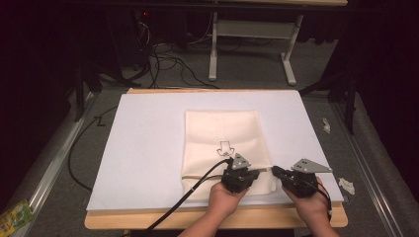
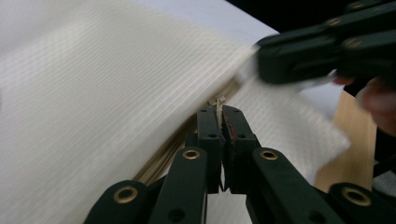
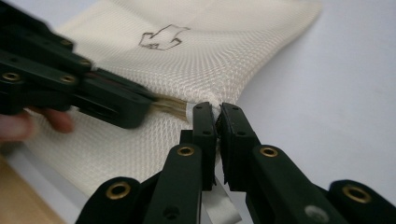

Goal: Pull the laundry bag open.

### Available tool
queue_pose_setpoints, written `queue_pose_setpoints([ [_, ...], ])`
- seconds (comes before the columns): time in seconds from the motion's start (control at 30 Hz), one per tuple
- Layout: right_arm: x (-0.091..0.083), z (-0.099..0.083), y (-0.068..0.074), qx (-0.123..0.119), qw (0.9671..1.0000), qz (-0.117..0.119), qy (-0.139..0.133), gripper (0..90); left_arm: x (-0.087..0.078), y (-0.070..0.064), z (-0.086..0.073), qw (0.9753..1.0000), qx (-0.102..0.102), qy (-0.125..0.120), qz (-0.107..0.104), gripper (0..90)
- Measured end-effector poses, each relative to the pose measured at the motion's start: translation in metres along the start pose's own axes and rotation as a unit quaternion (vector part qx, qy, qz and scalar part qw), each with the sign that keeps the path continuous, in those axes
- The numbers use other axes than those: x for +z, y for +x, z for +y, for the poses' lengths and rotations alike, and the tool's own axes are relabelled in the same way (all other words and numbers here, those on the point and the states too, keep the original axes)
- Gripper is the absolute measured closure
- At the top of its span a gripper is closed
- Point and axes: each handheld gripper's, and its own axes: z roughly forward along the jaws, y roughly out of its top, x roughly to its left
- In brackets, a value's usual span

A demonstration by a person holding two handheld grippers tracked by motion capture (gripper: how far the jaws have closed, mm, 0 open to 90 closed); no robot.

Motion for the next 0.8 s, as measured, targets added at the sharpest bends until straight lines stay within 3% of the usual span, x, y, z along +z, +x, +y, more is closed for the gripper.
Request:
queue_pose_setpoints([
  [0.1, -0.007, -0.004, -0.015, 0.024, 0.9996, -0.005, -0.012, 86.6, -0.013, 0.012, -0.005, 0.9999, -0.003, 0.001, 0.014, 88.0],
  [0.27, -0.01, -0.007, -0.022, 0.032, 0.9993, -0.014, -0.012, 86.5, -0.034, 0.029, -0.013, 0.9993, -0.007, 0.01, 0.034, 88.0],
  [0.3, -0.01, -0.008, -0.022, 0.032, 0.9993, -0.016, -0.011, 86.4, -0.048, 0.038, -0.017, 0.9986, -0.011, 0.017, 0.048, 88.0],
  [0.33, -0.01, -0.008, -0.022, 0.032, 0.9993, -0.016, -0.011, 86.4, -0.048, 0.038, -0.017, 0.9986, -0.011, 0.017, 0.048, 88.0],
  [0.43, -0.01, -0.009, -0.026, 0.034, 0.9991, -0.022, -0.01, 86.4, -0.08, 0.057, -0.024, 0.997, -0.022, 0.024, 0.071, 87.9],
  [0.5, -0.011, -0.01, -0.027, 0.041, 0.9988, -0.025, -0.009, 86.4, -0.096, 0.065, -0.026, 0.9958, -0.019, 0.031, 0.084, 87.9],
  [0.53, -0.011, -0.01, -0.027, 0.041, 0.9988, -0.025, -0.009, 86.4, -0.096, 0.065, -0.026, 0.9958, -0.019, 0.031, 0.084, 87.9],
  [0.57, -0.011, -0.01, -0.029, 0.041, 0.9986, -0.031, -0.008, 86.4, -0.112, 0.073, -0.028, 0.9938, -0.011, 0.045, 0.101, 87.9],
  [0.67, -0.012, -0.011, -0.034, 0.048, 0.9981, -0.038, -0.007, 86.4, -0.136, 0.089, -0.034, 0.9923, -0.02, 0.054, 0.11, 88.0],
  [0.7, -0.012, -0.012, -0.036, 0.052, 0.998, -0.037, -0.005, 86.3, -0.142, 0.094, -0.036, 0.9932, -0.024, 0.053, 0.101, 87.9],
  [0.73, -0.011, -0.012, -0.036, 0.054, 0.9982, -0.025, -0.005, 86.2, -0.144, 0.094, -0.038, 0.9931, -0.024, 0.052, 0.102, 87.9],
  [0.8, -0.006, -0.011, -0.03, 0.039, 0.9987, -0.033, 0.002, 86.2, -0.145, 0.094, -0.043, 0.9924, -0.018, 0.054, 0.109, 87.8],
])
